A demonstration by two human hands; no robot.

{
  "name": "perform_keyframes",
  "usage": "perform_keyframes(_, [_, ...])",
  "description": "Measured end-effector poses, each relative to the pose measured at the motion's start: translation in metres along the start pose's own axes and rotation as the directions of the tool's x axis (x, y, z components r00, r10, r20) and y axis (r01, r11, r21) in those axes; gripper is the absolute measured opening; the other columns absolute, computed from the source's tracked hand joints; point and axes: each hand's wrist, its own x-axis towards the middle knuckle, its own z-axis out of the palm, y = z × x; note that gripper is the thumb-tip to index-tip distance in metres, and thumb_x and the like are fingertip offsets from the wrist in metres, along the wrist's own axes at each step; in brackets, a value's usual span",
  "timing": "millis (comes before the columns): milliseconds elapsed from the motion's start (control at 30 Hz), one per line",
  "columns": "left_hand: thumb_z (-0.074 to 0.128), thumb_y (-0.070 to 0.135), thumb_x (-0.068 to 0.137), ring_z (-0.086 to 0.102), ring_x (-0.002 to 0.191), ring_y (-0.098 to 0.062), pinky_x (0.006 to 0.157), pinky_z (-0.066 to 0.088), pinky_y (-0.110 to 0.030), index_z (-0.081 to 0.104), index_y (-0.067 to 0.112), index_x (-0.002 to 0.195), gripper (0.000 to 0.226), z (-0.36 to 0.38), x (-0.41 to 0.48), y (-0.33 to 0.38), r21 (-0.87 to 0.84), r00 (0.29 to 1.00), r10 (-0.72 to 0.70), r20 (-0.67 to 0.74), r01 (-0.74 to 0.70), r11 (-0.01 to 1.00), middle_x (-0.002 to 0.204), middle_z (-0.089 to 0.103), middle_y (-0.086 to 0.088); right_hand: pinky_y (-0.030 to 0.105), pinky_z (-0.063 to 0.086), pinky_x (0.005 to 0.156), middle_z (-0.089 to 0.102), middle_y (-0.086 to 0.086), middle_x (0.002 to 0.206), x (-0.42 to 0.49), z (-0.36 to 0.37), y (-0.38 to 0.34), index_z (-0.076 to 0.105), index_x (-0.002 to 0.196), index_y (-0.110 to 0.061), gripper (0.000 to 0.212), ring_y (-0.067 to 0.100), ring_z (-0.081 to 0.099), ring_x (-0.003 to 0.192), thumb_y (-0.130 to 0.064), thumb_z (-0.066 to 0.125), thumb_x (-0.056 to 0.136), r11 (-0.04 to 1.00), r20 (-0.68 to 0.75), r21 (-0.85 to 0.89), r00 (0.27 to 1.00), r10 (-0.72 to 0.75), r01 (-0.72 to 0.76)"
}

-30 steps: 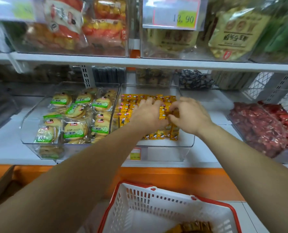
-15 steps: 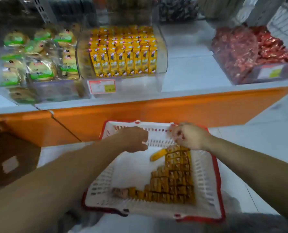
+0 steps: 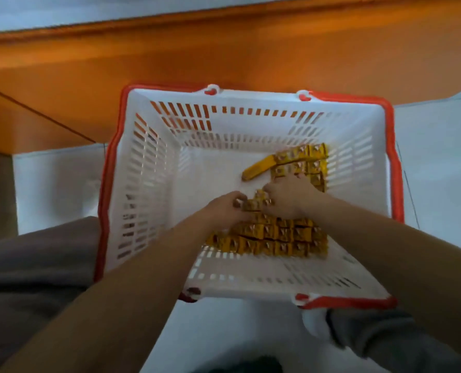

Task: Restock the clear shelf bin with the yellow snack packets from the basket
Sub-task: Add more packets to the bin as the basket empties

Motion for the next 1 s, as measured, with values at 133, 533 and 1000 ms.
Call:
perform_keyframes(133, [0.085,0.051,0.075,0.061,0.089,-0.016,0.068,0.050,-0.033,0.039,0.024,0.128,0.075,0.005,0.007,-0.008,-0.085,0.993,-0.037,0.108,0.046,0.995,0.107,0.059,0.002,0.044,0.042,0.084,0.058,0.011,0.120,0.011,-0.002,-0.002,0.054,0.121,-0.020,0.069,0.036,0.053,0.110,-0.073,0.055,0.078,0.998,0.038,0.029,0.998,0.046,-0.047])
perform_keyframes(533, [0.087,0.048,0.074,0.050,0.110,-0.013,0.094,0.039,-0.029,0.063,0.033,0.127,0.060,0.000,-0.001,-0.012,0.192,0.960,0.060,0.273,-0.115,0.975,0.116,0.051,0.010,0.030,0.042,0.074,0.062,0.008,0.120,0.015,-0.021,-0.007,0.055,0.129,-0.012,0.065,0.023,0.058,0.099,-0.044,0.080,0.078,0.949,0.114,0.314,0.993,-0.017,-0.019])
perform_keyframes(1000, [0.092,0.058,0.059,0.054,0.124,-0.018,0.100,0.040,-0.031,0.052,0.043,0.139,0.091,0.016,-0.003,-0.009,0.249,0.944,0.095,0.317,-0.180,0.952,0.136,0.057,0.012,0.030,0.038,0.080,0.052,0.008,0.136,0.009,-0.015,-0.004,0.040,0.144,-0.016,0.079,0.023,0.052,0.112,-0.038,0.080,0.080,0.903,0.080,0.430,0.997,-0.015,-0.021])
